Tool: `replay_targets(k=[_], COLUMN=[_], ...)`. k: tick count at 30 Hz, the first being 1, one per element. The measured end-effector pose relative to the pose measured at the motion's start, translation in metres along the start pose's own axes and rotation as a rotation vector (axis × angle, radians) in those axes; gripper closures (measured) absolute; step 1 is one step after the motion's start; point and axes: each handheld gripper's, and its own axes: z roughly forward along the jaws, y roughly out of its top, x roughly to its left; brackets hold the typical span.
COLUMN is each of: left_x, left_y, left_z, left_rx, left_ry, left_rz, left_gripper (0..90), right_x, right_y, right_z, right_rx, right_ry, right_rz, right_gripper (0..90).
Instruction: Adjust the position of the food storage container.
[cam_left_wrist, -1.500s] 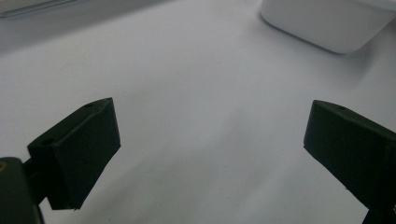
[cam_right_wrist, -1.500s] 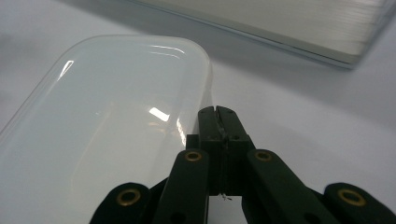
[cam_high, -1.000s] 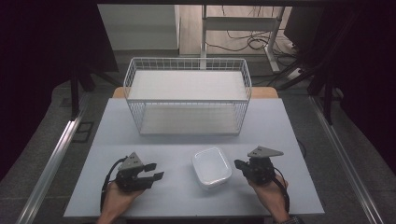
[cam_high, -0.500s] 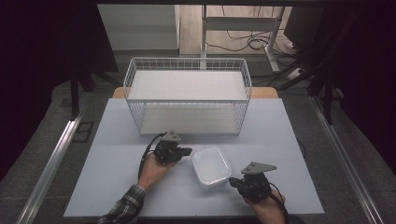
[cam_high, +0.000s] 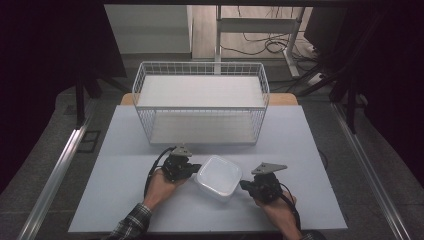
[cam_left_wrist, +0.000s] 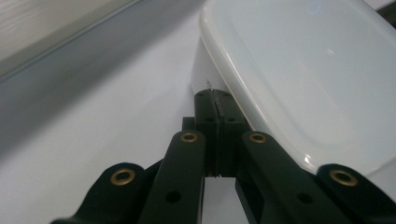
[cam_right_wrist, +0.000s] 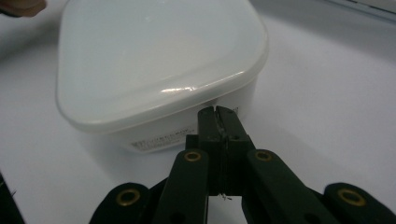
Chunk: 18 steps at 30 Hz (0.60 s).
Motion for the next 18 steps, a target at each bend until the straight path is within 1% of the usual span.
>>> replay_targets(k=[1, 2, 4, 5, 6, 7, 8, 9, 10, 13, 14, 15, 18], left_x=[0.000, 0.000, -0.001, -0.001, -0.002, -0.002, -0.003, -0.003, -0.004, -0.004, -0.005, -0.007, -0.009], left_y=[0.000, -0.007, -0.014, -0.014, -0.020, -0.020, -0.025, -0.025, -0.029, -0.032, -0.033, -0.034, -0.034], left_z=[0.000, -0.007, -0.014, -0.014, -0.021, -0.021, -0.026, -0.026, -0.031, -0.033, -0.033, -0.032, -0.030], left_rx=[0.000, -0.006, -0.017, -0.017, -0.021, -0.021, -0.018, -0.018, -0.021, -0.023, -0.020, -0.007, 0.000], left_ry=[0.000, 0.014, 0.027, 0.027, 0.042, 0.042, 0.057, 0.057, 0.065, 0.069, 0.071, 0.083, 0.093], left_rz=[0.000, -0.008, -0.010, -0.010, -0.024, -0.024, -0.037, -0.037, -0.054, -0.063, -0.059, -0.053, -0.044], left_gripper=[90.0, 90.0, 90.0, 90.0, 90.0, 90.0, 90.0, 90.0, 90.0, 90.0, 90.0, 90.0, 90.0], right_x=[0.000, -0.001, -0.001, -0.001, -0.001, 0.000, 0.001, 0.001, 0.002, 0.003, 0.003, 0.002, 0.000], right_y=[0.002, 0.005, 0.010, 0.010, 0.016, 0.019, 0.021, 0.021, 0.027, 0.031, 0.032, 0.034, 0.033], right_z=[0.003, 0.005, 0.011, 0.011, 0.017, 0.020, 0.023, 0.023, 0.029, 0.033, 0.034, 0.035, 0.036], right_rx=[-0.001, -0.001, -0.005, -0.005, -0.007, -0.008, -0.007, -0.007, -0.006, -0.005, -0.003, 0.003, -0.003], right_ry=[0.002, 0.003, 0.010, 0.010, 0.018, 0.017, 0.015, 0.015, 0.017, 0.019, 0.021, 0.017, 0.017], right_rz=[-0.001, -0.001, -0.005, -0.005, -0.010, -0.017, -0.021, -0.021, -0.031, -0.039, -0.042, -0.050, -0.046], right_gripper=[89.2, 89.2, 89.2, 89.2, 89.2, 89.3, 89.3, 89.3, 89.2, 89.3, 89.3, 89.3, 89.2])
